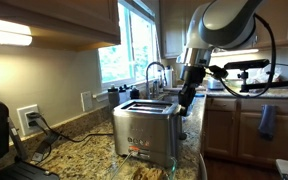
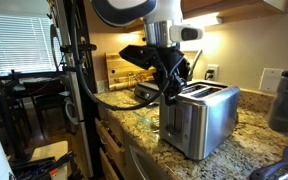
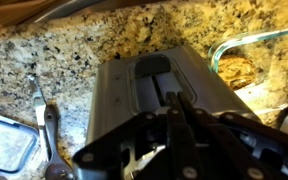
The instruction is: Get a slice of bread from the bowl and put it in the toaster, and then turn the toaster on
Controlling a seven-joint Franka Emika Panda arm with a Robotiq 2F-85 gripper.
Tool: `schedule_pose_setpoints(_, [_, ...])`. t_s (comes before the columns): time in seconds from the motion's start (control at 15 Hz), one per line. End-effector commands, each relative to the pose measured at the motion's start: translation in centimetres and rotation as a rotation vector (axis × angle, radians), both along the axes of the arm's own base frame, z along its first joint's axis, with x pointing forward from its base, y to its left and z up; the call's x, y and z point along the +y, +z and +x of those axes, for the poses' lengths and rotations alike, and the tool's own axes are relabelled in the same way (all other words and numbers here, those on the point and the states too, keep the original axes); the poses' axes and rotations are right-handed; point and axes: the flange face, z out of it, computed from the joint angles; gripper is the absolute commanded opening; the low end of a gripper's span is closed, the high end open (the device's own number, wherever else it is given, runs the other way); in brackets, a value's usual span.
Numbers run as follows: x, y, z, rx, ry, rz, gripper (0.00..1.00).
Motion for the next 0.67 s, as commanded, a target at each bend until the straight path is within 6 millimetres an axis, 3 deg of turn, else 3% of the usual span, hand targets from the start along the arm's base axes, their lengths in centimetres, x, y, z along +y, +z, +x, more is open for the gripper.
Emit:
schedule_pose_setpoints(0.0, [0.1,5.4,-0.7,0.013,0.018,-0.015,0.32])
schedule_pose_setpoints(0.33, [0.9,10.2,-1.5,0.09,0.097,-0.021,0.63])
schedule_pose_setpoints(0.6, [0.9,12.2,-2.1,0.135,0.114,-0.038,0.89])
